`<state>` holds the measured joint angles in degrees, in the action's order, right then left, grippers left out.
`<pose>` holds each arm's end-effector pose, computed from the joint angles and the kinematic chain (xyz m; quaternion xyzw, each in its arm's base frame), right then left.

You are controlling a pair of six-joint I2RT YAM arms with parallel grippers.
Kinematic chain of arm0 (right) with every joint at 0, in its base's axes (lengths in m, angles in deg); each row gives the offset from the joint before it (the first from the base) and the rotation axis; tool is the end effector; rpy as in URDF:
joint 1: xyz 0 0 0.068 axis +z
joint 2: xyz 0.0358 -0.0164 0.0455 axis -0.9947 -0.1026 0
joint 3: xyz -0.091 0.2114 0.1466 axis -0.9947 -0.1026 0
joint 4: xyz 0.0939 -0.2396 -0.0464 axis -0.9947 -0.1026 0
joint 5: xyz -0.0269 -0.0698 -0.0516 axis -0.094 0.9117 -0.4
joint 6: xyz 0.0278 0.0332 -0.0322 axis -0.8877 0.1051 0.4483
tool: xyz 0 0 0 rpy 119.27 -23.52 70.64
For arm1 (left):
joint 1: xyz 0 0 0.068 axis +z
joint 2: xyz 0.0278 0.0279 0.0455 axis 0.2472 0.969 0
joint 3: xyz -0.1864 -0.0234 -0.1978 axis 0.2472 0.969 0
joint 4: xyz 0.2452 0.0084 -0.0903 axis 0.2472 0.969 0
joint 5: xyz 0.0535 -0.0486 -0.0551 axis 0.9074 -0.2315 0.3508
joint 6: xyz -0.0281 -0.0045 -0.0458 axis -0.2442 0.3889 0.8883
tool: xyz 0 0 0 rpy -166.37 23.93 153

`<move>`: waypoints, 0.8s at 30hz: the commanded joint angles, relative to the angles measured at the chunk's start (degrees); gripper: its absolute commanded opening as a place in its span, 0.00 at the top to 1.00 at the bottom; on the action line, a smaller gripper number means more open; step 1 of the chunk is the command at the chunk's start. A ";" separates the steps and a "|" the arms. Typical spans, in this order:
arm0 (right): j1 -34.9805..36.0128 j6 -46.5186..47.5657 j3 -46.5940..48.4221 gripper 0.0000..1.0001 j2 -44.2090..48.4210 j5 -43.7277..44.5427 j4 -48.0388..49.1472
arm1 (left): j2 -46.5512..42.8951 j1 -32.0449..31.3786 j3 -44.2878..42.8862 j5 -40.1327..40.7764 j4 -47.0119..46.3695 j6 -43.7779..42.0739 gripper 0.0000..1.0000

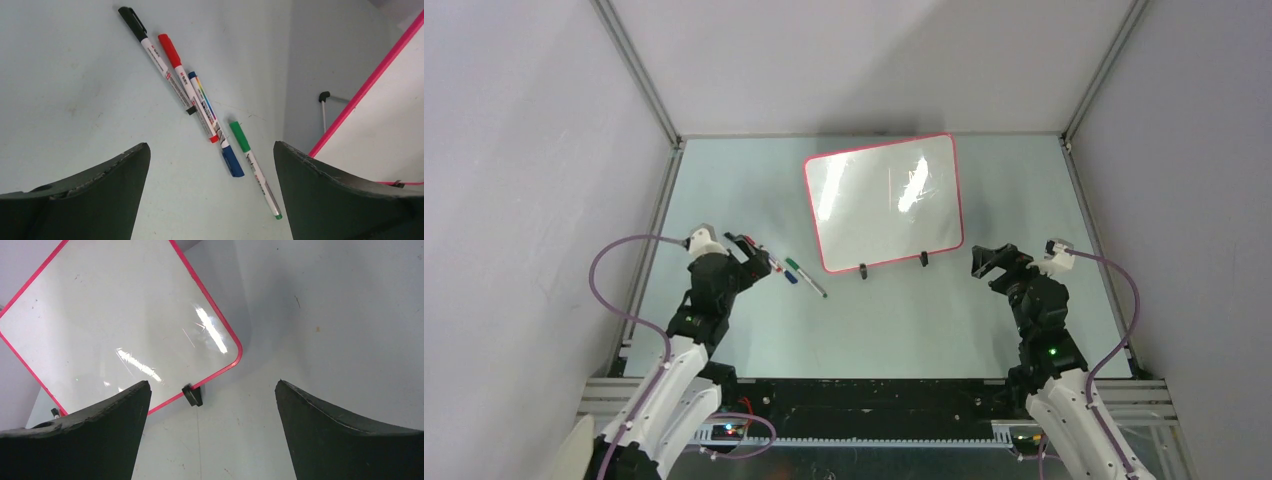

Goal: Write a sentence on the whiteboard
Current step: Pick up the whiteboard marker from the center of the board.

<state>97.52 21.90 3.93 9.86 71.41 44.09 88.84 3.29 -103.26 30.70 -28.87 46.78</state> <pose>0.1359 0.0256 0.2181 0.1767 0.7361 0.1812 0.6278 0.1653 -0.0245 0.2075 -0.2274 0.8147 -0.1201 0.5197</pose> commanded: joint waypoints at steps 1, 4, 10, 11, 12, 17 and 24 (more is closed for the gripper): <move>0.31 1.12 0.59 0.01 -0.34 0.89 2.74 | -1.95 -0.19 -0.60 2.82 -1.35 -0.05 0.01; 0.34 1.25 0.65 0.01 -0.27 0.67 2.72 | -0.39 -0.21 -2.00 4.59 0.47 3.15 0.01; 0.38 1.32 0.91 0.01 0.26 0.59 2.10 | 3.64 -0.18 -5.46 8.54 6.01 7.40 0.01; 0.30 1.27 0.93 0.01 0.29 0.58 1.95 | 4.47 -0.15 -5.97 7.84 6.06 7.11 0.01; 0.30 1.22 0.94 0.01 0.30 0.48 1.90 | 4.80 -0.14 -6.09 7.07 5.54 6.09 0.00; 0.32 1.15 1.29 0.03 -0.33 -0.79 2.12 | 7.55 -1.35 -7.88 3.31 3.88 9.10 0.04; 0.33 0.97 2.11 0.04 -1.65 -0.47 1.52 | 22.63 -4.46 -21.08 9.93 17.31 17.39 0.20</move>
<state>97.54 22.27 3.93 8.66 70.76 44.07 105.12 0.93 -116.68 35.51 -18.58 57.97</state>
